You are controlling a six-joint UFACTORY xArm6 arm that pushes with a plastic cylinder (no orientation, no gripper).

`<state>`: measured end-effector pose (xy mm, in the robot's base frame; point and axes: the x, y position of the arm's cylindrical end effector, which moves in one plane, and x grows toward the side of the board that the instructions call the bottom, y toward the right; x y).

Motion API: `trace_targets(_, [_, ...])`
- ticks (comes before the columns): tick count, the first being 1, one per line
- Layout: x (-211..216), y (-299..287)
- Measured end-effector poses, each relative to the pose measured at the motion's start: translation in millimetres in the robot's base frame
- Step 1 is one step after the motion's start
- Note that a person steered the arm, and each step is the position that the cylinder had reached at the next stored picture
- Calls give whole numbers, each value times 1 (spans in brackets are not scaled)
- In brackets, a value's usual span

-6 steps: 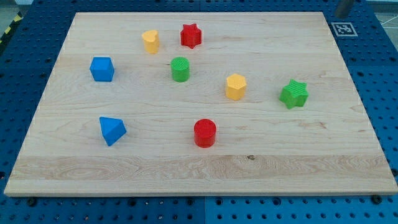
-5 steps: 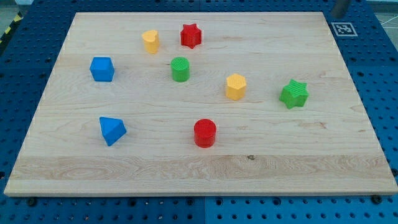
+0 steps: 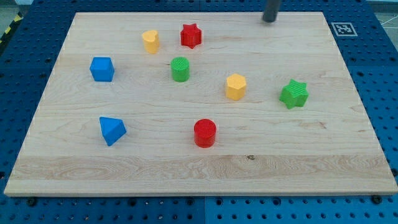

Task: Move green star towards center right

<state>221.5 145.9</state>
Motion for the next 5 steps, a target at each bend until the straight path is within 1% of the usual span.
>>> trace_targets(1, [0,0])
trace_targets(2, [71,4])
trace_targets(3, [95,6])
trace_targets(4, [95,6])
trace_targets(5, [95,-33])
